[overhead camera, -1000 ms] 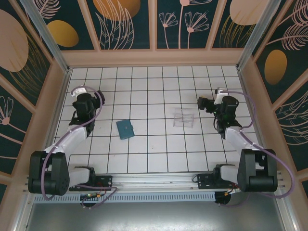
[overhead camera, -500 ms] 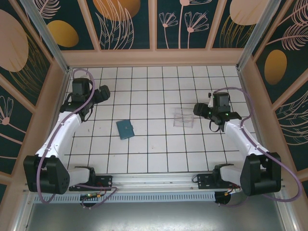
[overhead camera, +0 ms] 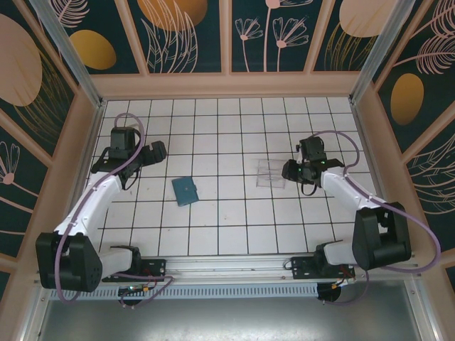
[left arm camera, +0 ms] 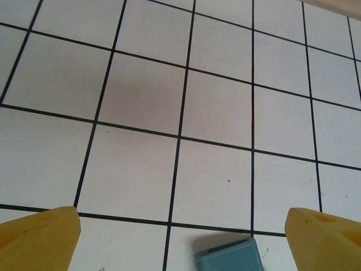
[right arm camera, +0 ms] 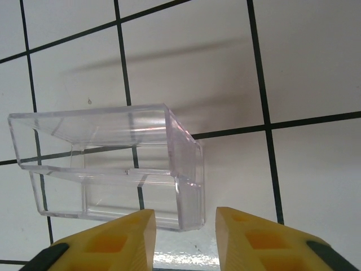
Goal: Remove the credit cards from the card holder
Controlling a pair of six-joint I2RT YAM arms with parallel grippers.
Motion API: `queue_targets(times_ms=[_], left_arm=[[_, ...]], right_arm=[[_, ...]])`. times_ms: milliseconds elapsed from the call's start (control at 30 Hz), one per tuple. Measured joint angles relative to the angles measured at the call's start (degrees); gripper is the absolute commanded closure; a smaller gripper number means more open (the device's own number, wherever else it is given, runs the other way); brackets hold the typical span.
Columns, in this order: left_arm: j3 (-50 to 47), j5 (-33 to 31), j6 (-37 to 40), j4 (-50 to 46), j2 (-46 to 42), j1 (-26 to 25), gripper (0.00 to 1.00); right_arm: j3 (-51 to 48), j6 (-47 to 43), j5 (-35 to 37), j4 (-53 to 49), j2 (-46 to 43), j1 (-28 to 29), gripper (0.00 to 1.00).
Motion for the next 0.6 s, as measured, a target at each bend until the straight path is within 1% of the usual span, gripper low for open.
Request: queue_targets(times_ms=[233,500,600], left_arm=[[0.0,-1.1,0.0,0.5,-1.2,0.0,0.06],[0.0,-1.0,0.0,0.5,-1.2,0.0,0.06],[0.0,-1.0,0.0,0.5,-1.2,0.0,0.06]], right_arm=[[2.2,0.5,0.3,0.0,3.7,1.0,0.74],[3.3,0.6,0.9,0.3,7.1,1.5,0.76],[3.3,0.6,1.1,0.3,8.0,1.7,0.78]])
